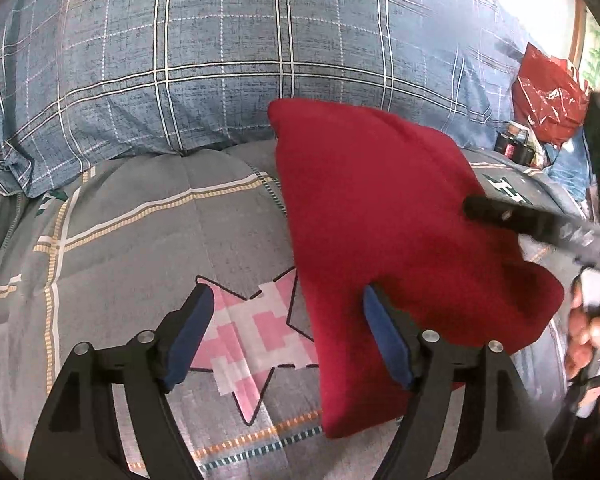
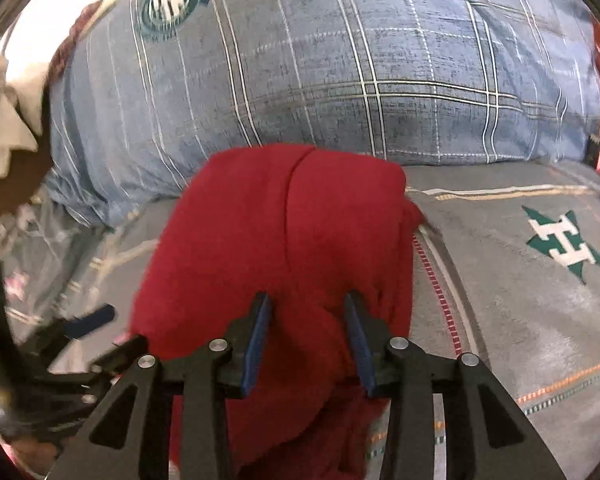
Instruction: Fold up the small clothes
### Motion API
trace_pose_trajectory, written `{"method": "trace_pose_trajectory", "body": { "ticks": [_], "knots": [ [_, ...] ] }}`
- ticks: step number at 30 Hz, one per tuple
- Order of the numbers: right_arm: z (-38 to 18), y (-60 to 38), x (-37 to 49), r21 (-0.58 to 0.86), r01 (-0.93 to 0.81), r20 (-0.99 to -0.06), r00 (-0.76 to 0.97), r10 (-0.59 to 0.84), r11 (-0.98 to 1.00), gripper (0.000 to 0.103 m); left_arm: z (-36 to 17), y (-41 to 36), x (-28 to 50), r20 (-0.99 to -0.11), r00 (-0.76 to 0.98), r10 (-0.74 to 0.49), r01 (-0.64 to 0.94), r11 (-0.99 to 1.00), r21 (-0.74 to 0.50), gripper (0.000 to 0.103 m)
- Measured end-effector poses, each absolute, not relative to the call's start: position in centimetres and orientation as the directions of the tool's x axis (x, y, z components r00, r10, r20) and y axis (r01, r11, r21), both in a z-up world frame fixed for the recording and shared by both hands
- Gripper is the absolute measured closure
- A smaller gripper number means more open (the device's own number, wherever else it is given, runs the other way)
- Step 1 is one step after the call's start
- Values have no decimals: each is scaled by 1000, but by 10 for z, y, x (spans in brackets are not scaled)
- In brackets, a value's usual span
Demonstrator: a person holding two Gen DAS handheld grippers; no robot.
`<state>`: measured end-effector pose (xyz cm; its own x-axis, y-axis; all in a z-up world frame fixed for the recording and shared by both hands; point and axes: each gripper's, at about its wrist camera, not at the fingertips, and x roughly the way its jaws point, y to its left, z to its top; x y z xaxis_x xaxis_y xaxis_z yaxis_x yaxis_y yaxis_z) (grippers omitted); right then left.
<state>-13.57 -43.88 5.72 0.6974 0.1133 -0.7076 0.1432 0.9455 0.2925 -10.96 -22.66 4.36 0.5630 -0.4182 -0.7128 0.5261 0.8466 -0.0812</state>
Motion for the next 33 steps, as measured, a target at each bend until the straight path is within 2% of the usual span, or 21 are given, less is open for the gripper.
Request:
{"method": "trace_pose_trajectory", "body": {
  "ticks": [5,10,18,20,22,23,33],
  "knots": [
    [73,-451,-150,301,159,-652,754,82,940,59,43,-227,-108,-714,562,-418,520,849,-88,25],
    [49,-452,-136,276,209,-732,678,64,938,58,43,-226,-107,-716,558,-420,519,850,-94,24],
    [44,-450,-134,267,212,-733,678,55,940,54,41,-224,-106,-716,555,-423,517,850,-101,21],
    [44,-452,-134,274,218,-731,680,56,937,49,41,-225,-107,-715,559,-419,514,852,-98,20],
    [44,-454,-134,275,230,-732,680,48,934,38,40,-224,-106,-715,557,-422,511,853,-105,18],
    [44,-455,-132,273,233,-733,679,45,933,36,40,-224,-105,-717,554,-423,510,853,-109,18],
    [41,-454,-128,295,226,-734,675,69,928,25,39,-221,-99,-724,531,-440,501,852,-151,13]
  ]
}}
